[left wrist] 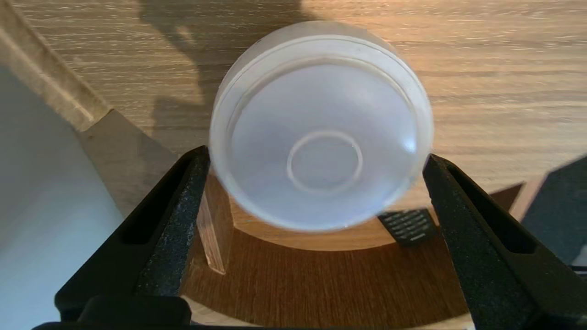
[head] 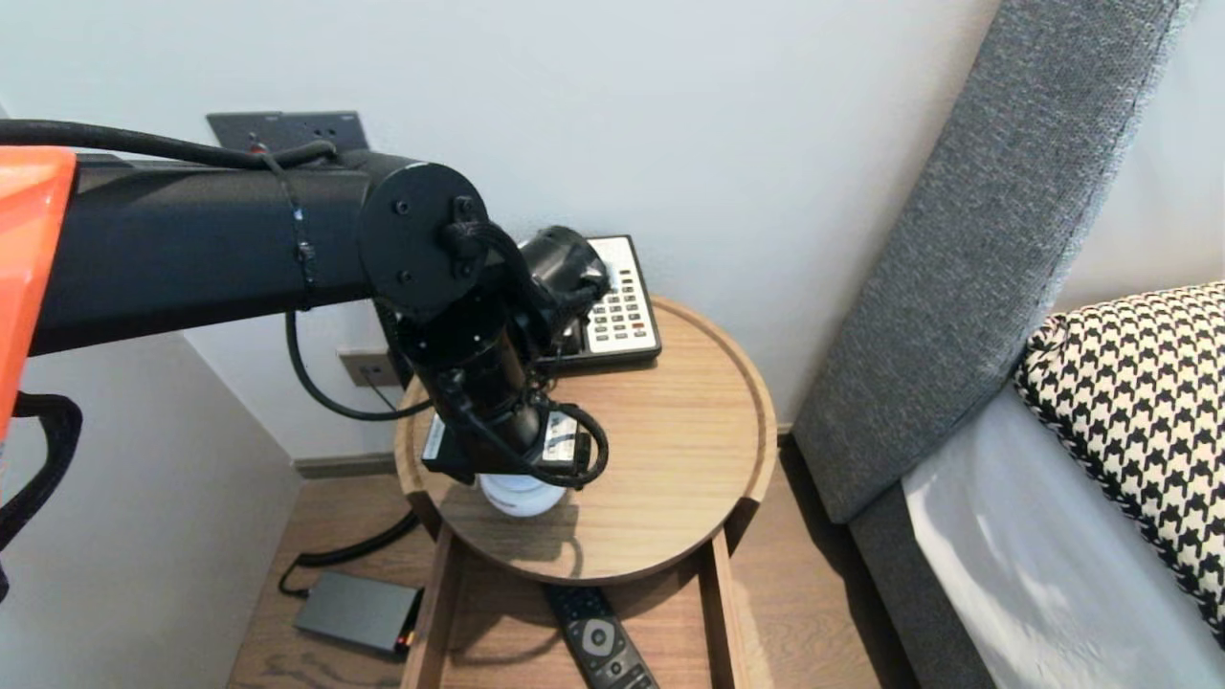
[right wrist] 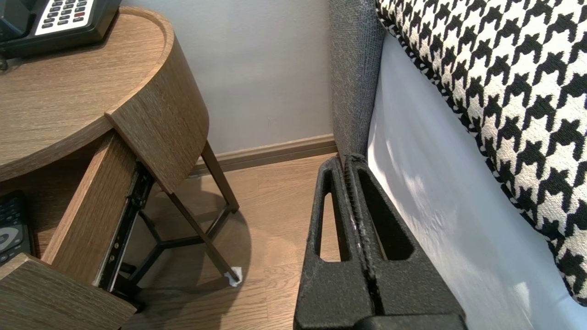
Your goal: Take the remote control out of the drawer one by one and place them on the table
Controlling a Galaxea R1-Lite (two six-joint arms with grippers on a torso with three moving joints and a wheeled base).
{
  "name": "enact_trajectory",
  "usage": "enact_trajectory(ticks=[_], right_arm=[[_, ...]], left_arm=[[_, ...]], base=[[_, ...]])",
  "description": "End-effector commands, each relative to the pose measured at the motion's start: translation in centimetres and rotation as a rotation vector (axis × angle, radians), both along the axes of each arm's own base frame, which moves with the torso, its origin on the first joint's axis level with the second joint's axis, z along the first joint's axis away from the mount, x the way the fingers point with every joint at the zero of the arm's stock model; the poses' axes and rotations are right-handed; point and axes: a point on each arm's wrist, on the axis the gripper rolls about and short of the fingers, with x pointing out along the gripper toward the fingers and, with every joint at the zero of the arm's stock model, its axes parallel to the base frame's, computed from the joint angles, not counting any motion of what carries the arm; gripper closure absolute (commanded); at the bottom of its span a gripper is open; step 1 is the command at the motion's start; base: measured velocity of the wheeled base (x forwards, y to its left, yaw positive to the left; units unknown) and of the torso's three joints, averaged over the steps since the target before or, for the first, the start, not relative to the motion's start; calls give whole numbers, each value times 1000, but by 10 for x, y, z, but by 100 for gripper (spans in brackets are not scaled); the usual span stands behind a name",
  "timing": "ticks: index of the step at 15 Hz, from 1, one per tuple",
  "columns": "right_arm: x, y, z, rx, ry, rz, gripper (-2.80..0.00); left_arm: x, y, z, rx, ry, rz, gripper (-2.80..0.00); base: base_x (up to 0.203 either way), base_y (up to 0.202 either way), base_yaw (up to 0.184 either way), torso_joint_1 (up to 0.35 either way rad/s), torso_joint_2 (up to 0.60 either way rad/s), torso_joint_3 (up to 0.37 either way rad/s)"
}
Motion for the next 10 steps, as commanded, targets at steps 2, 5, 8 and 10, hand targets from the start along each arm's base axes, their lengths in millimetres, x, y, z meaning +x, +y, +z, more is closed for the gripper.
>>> enact_trajectory(ticks=[2,5,8,10], right_arm=[[2,0,-7,0,27,0,0],[2,0,-7,0,27,0,0],[2,0,-7,0,27,0,0],[2,0,-7,0,27,-1,0]], left_arm=[[-16,15,30,-54,-52,2,-280],[-37,35,57,-94,-77,3,-280],[-68,62,84,-160,-51,-17,0],[-90,79,95,-184,-12,-36,0]], base=[[0,0,0,0,0,0],[0,0,0,0,0,0],[0,0,0,0,0,0],[0,0,0,0,0,0]])
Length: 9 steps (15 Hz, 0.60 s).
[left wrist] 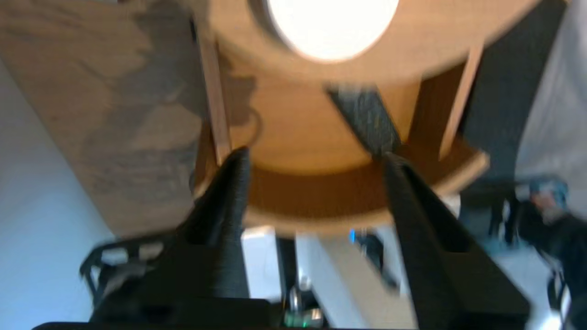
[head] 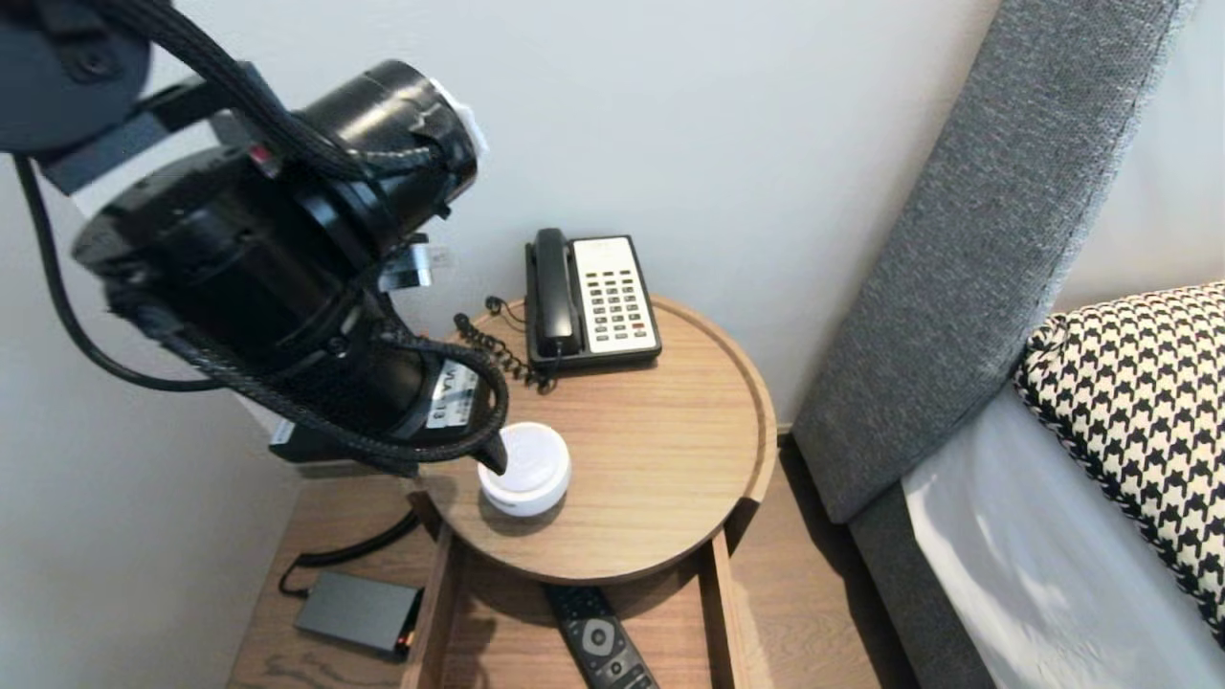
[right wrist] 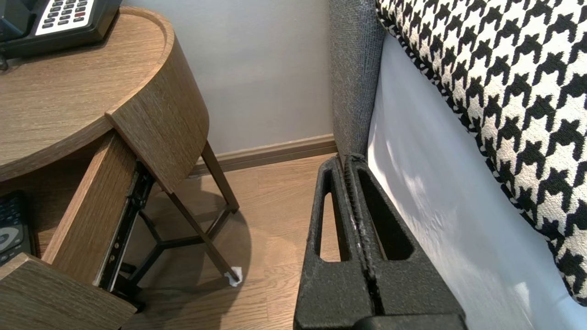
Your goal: Take the remote control out of the drawer one by one and place them on the table
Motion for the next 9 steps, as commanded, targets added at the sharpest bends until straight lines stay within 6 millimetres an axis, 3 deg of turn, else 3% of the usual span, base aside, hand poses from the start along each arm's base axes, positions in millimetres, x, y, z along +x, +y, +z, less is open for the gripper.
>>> enact_trajectory(ticks=[1,5,9], right_arm=[[2,0,-7,1,27,0,0],[2,0,-7,1,27,0,0],[2,0,-7,1,27,0,0]], left_arm=[[-36,28,19,-32,4,-23,0],[-74,46,-7,52,121,-60,0],[-91,61,-35,72,193,-64,0]], base=[[0,0,0,0,0,0],[0,0,0,0,0,0],[0,0,0,0,0,0]])
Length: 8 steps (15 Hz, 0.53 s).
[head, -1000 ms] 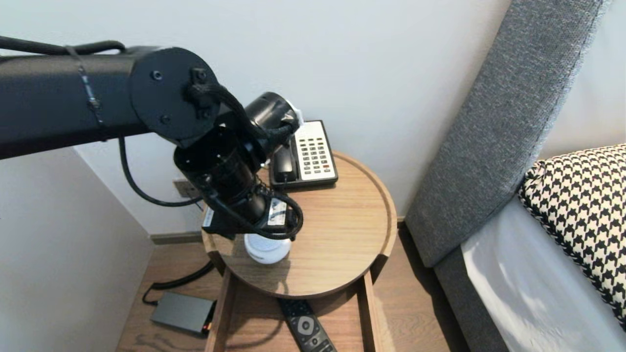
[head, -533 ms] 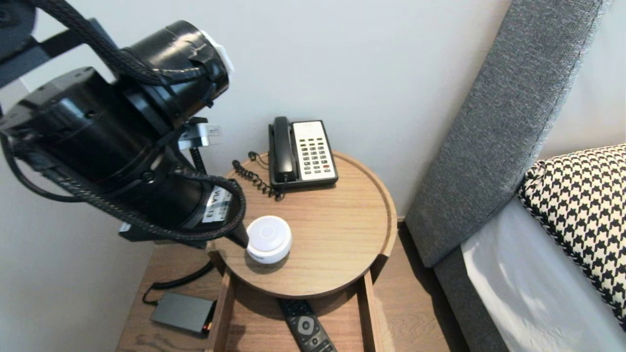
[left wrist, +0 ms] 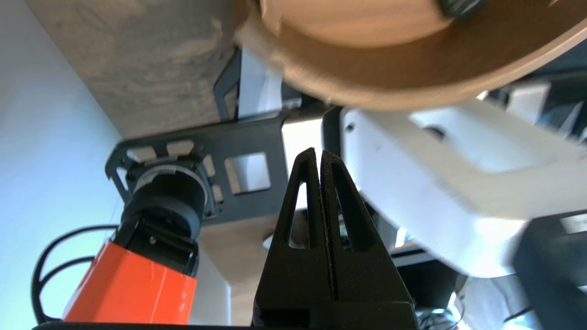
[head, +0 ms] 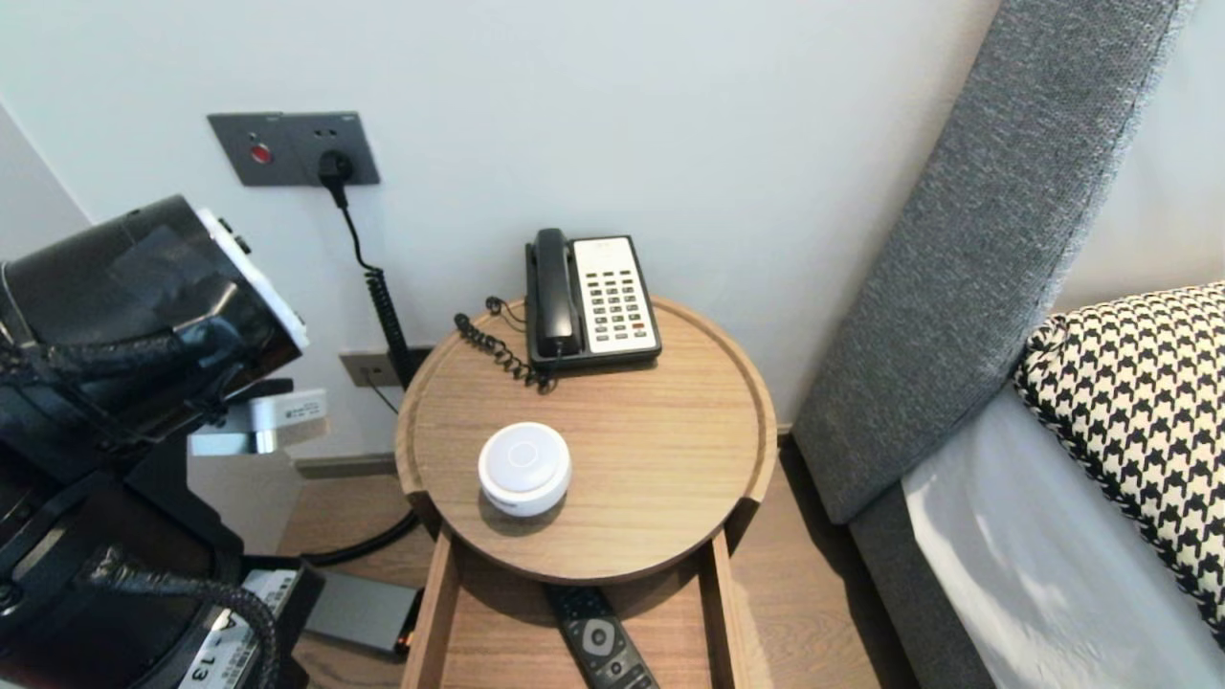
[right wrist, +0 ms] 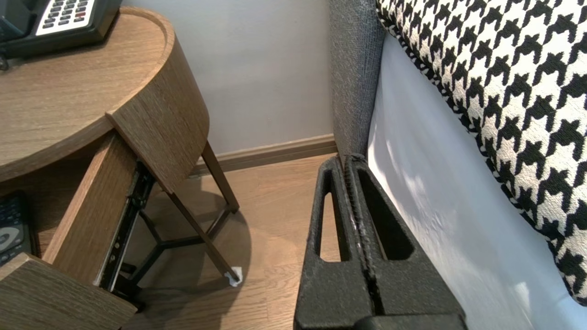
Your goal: Take the remote control out of the drawer one by one and place them on the table
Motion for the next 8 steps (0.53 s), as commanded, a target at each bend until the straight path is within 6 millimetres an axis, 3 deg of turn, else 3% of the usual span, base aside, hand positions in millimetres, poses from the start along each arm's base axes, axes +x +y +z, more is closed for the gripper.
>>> enact_trajectory(ticks=[1,4,8], right_arm=[[2,0,-7,1,27,0,0],[2,0,-7,0,27,1,0],[2,0,-7,0,27,0,0]], left_arm=[[-15,17,-13,3,15,-2,0],[-28,32,-19,-8,3,3,0],[-24,29,-22,3,6,11,0]], base=[[0,0,0,0,0,0],[0,0,0,0,0,0],[0,0,0,0,0,0]])
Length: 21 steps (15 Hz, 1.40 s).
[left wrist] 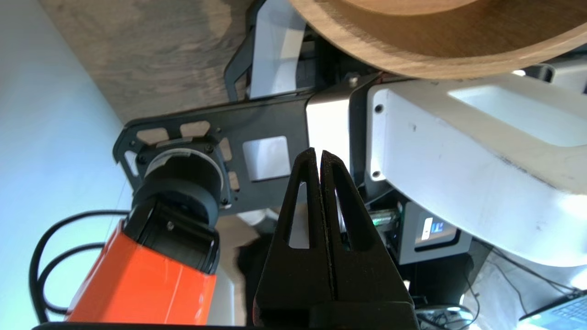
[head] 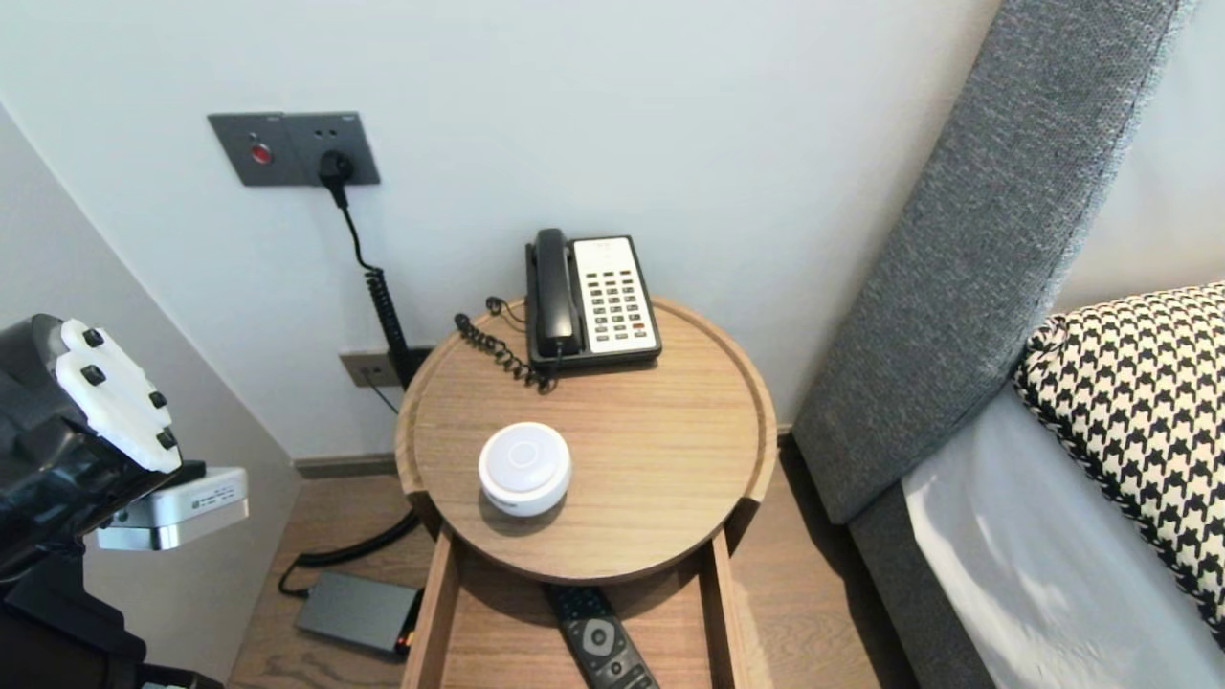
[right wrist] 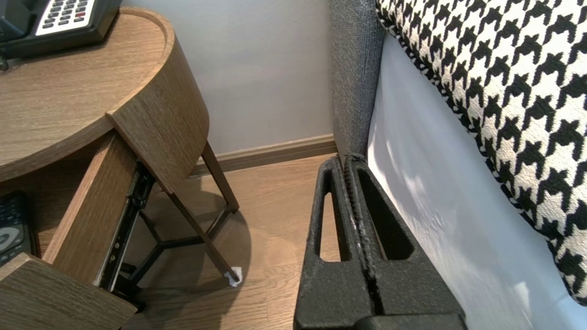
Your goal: Take the remote control out of the drawer one by one and place them on the table
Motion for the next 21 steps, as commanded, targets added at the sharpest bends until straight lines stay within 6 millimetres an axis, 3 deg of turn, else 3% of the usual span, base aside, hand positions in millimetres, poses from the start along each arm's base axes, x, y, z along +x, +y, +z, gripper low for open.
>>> enact_trajectory(ticks=[1,4,9,15,18,21], right_arm=[[2,0,-7,1,27,1,0],[2,0,-7,1,27,1,0],[2,0,-7,0,27,1,0],[2,0,-7,0,27,-1,0],[2,0,-7,0,26,1,0],[2,0,-7,1,27,1,0]], left_arm=[[0,0,0,1,-6,2,0],[8,-9,6,-88,-98,-4,0],[37,-41,7,-173,-176,9,0],[76,-92,-24,-198,-171,27,0],[76,-104,-33,-196,-160,-10,0],[68,-117,-60,-164,-124,-58,0]], base=[[0,0,0,0,0,0],[0,0,0,0,0,0],[0,0,0,0,0,0],[0,0,0,0,0,0],[0,0,0,0,0,0],[0,0,0,0,0,0]])
